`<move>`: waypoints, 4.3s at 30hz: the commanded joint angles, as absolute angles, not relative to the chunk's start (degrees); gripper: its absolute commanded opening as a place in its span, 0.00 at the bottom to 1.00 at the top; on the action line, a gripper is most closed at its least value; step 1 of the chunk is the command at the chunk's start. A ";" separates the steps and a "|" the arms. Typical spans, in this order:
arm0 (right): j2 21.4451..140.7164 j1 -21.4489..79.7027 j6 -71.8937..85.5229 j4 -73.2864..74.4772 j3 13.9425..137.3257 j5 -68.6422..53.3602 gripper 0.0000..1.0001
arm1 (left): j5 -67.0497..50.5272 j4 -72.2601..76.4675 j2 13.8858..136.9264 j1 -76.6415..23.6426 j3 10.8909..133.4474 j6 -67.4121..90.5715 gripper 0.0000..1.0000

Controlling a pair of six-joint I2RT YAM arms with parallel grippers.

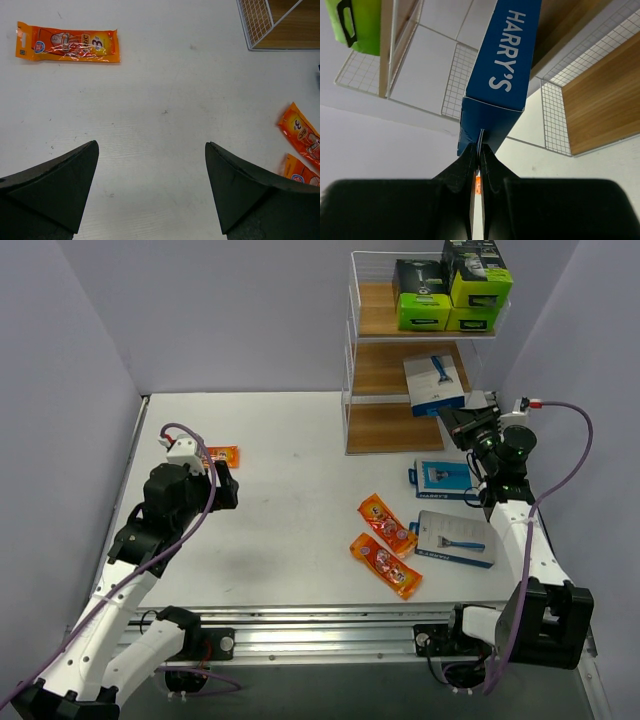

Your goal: Place and organize the shaving razors onto the shelf

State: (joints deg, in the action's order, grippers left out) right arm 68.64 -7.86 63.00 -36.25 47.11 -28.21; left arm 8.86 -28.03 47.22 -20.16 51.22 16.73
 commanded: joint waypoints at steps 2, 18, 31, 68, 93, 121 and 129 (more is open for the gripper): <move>69.52 -8.53 65.12 -37.09 48.95 -25.67 0.00 | 8.09 -25.58 47.29 -20.30 51.86 16.17 0.96; 75.76 -9.84 71.45 -36.74 53.52 -24.00 0.00 | 7.65 -25.49 47.37 -20.48 51.68 16.17 0.96; 82.61 -12.48 73.74 -38.85 57.83 -26.28 0.00 | 7.91 -25.49 47.90 -20.48 51.68 16.08 0.96; 94.31 -13.97 74.88 -41.92 66.71 -30.67 0.00 | 8.09 -25.58 49.74 -20.21 52.03 15.82 0.96; 91.33 -14.94 73.39 -39.12 66.97 -32.96 0.47 | 7.47 -25.58 50.01 -20.04 51.85 15.64 0.96; 63.89 -16.53 42.81 -13.45 31.82 -24.17 0.48 | 4.83 -25.66 48.52 -19.86 52.03 15.73 0.96; 65.21 -6.96 34.20 -7.57 36.29 -11.64 0.24 | 4.04 -25.40 48.08 -19.95 51.86 15.73 0.96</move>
State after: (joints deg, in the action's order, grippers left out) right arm 65.69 -11.70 39.86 -9.76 32.29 -19.44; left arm 5.37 -28.01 48.77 -20.14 51.22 16.05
